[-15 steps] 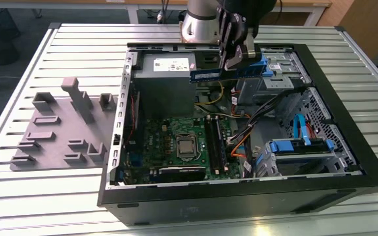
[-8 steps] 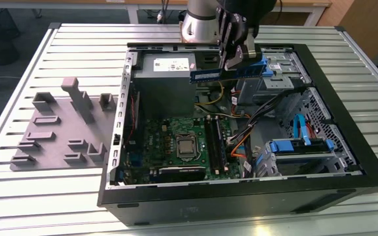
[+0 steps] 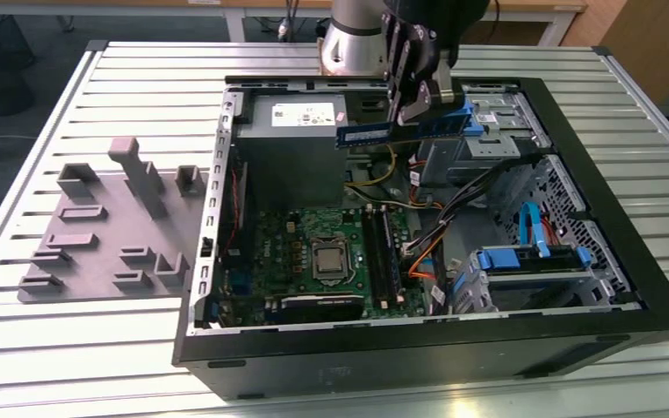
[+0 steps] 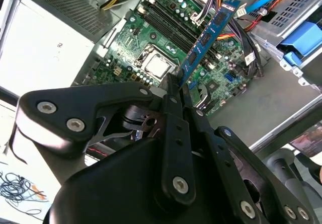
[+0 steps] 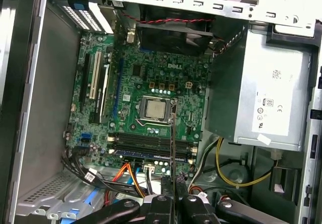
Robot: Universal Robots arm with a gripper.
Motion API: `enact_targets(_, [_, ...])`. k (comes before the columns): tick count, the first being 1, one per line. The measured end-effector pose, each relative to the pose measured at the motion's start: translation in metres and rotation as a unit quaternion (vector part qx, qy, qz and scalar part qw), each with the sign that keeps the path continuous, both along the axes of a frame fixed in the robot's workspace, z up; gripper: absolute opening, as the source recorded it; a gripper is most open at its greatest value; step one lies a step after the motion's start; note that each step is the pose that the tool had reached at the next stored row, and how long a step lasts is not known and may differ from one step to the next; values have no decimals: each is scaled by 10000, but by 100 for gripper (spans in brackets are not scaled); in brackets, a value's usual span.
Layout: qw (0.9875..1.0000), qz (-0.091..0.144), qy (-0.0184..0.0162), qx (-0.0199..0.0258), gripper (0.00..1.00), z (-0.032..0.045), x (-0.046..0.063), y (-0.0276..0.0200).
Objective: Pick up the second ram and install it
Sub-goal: 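Insert the second ram into the second slot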
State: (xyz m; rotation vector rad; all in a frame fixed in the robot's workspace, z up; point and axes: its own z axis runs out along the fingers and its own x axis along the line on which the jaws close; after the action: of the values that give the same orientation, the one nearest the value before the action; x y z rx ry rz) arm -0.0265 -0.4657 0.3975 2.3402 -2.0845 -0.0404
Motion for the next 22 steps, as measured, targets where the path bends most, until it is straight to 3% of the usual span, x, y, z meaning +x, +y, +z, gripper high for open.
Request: enact_targets(22, [9994, 336, 0, 0, 14, -1, -3, -12])
